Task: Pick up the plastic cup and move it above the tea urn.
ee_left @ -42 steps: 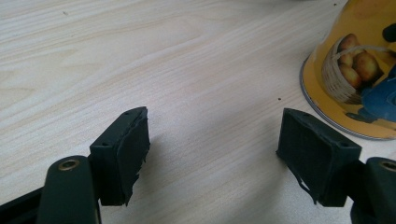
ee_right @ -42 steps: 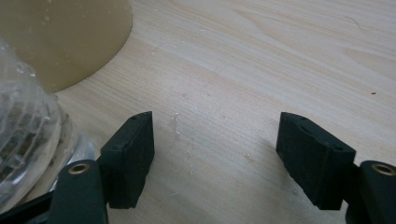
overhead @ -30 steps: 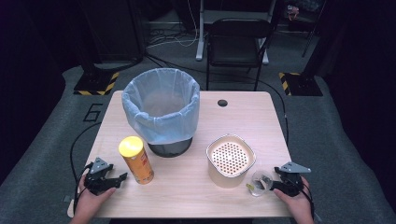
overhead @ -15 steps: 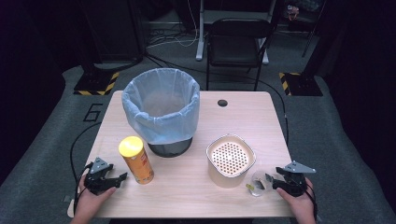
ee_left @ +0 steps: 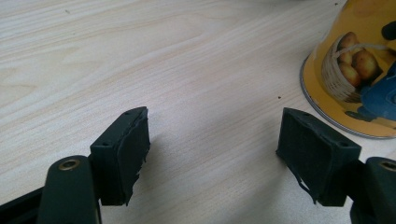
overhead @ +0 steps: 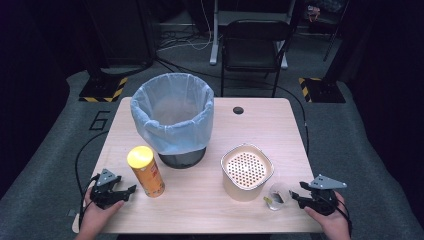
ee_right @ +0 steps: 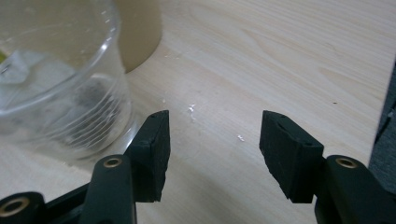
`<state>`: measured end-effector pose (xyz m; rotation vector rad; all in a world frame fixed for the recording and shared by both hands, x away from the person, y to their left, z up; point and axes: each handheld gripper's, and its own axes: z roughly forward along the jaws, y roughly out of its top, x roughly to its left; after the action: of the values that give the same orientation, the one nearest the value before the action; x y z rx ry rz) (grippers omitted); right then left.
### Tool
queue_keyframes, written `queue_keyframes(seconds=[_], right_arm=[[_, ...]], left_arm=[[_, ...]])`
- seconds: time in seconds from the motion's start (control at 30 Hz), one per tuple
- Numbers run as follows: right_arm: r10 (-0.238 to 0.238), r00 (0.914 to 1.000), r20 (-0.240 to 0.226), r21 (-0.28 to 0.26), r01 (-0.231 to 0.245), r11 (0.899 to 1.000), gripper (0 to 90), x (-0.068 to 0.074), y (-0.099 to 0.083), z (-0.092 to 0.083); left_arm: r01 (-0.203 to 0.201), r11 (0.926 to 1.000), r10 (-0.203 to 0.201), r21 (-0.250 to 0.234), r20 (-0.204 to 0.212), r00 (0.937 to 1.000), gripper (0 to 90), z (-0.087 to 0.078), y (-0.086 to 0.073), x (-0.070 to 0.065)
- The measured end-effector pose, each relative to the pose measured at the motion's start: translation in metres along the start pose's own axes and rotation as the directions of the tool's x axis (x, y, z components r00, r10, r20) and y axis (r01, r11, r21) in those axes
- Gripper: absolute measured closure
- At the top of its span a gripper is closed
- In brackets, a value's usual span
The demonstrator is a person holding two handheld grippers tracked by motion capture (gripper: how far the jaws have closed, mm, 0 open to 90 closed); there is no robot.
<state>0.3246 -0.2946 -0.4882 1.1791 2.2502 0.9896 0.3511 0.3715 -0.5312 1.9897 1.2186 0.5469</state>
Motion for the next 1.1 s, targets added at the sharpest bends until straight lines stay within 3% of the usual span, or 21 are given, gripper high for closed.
queue_keyframes(seconds=[0.07, 0.23, 0.5, 0.7, 0.73, 0.77, 0.8, 1.1], right_arm=[[-0.016, 0.9998, -0.009, 0.001, 0.016, 1.0, 42.6, 0.001, -0.001, 0.0], [-0.078, 0.9917, -0.102, 0.002, 0.079, 0.997, 40.7, 0.004, -0.004, -0.002], [-0.089, 0.9839, -0.155, -0.003, 0.09, 0.996, 37.6, 0.008, -0.005, -0.008], [-0.119, 0.97, -0.212, -0.033, 0.114, 0.993, 32.3, 0.012, -0.003, -0.012], [-0.123, 0.9626, -0.241, -0.04, 0.117, 0.992, 30.6, 0.016, -0.001, -0.011], [-0.123, 0.9626, -0.241, -0.04, 0.117, 0.992, 30.6, 0.016, -0.001, -0.011], [-0.149, 0.9517, -0.269, -0.059, 0.138, 0.989, 28.3, 0.019, 0.0, -0.009], [-0.141, 0.9362, -0.322, -0.066, 0.126, 0.99, 25.0, 0.033, 0.006, 0.007]], left_arm=[[0.004, 1.0, -0.004, 0.0, 0.002, 1.0, 25.1, 0.0, 0.0, 0.0], [0.004, 1.0, -0.004, 0.0, 0.002, 1.0, 25.1, 0.0, 0.0, 0.0], [0.005, 1.0, -0.005, -0.001, 0.002, 1.0, 25.1, 0.0, 0.0, 0.0], [0.004, 1.0, -0.004, 0.0, 0.003, 1.0, 25.1, 0.0, 0.0, 0.0], [0.004, 1.0, -0.004, 0.0, 0.002, 1.0, 25.1, 0.0, 0.0, 0.0], [0.004, 1.0, -0.004, 0.0, 0.002, 1.0, 25.1, 0.0, 0.0, 0.0], [0.004, 1.0, -0.004, -0.001, 0.002, 1.0, 25.1, 0.0, 0.0, 0.0], [0.004, 1.0, -0.004, 0.0, 0.002, 1.0, 25.0, 0.0, 0.0, 0.0]])
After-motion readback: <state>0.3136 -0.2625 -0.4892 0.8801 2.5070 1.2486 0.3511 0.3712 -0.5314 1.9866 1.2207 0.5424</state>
